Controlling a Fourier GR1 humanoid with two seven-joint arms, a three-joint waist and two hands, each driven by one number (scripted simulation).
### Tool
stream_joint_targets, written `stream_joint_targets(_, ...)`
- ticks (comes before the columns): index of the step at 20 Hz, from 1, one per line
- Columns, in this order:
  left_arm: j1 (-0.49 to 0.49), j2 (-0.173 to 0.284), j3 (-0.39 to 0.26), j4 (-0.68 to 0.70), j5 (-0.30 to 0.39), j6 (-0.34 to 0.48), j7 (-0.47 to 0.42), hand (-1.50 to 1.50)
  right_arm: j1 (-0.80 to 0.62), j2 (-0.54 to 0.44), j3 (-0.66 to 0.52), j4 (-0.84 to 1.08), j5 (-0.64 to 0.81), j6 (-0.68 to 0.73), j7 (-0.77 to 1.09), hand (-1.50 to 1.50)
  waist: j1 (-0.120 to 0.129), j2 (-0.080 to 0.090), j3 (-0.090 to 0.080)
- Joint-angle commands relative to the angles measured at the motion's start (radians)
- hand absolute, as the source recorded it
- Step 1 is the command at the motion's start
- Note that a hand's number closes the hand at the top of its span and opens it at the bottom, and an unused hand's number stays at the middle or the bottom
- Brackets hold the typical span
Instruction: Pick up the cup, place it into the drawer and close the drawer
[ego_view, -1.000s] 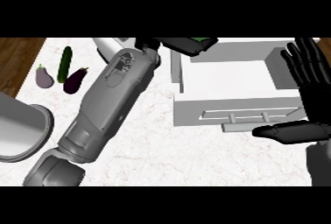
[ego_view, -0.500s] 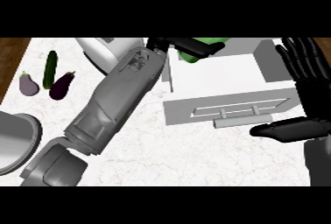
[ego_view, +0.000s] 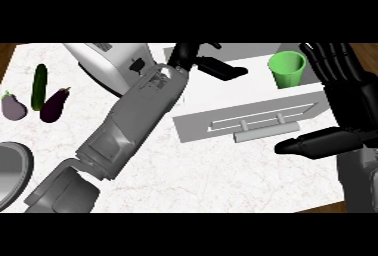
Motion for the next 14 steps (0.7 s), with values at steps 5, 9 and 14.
stream_joint_targets(5, 0.065, 0.000, 0.029, -0.057, 0.148, -0.034, -0.129, -1.50, -0.027, 0.019, 0.075, 0.017, -0.137, 0.143, 0.018, 1.50, -0.011, 0.007, -0.002)
stream_joint_targets(9, 0.058, 0.000, 0.045, -0.123, 0.236, -0.019, -0.197, -1.50, -0.024, 0.000, 0.157, 0.023, -0.213, 0.287, 0.023, 1.50, -0.018, 0.001, -0.002)
stream_joint_targets(14, 0.033, 0.000, 0.069, -0.104, 0.286, 0.029, -0.233, -1.50, -0.002, -0.145, 0.252, -0.013, -0.150, 0.415, 0.155, 1.50, 0.032, -0.021, -0.004)
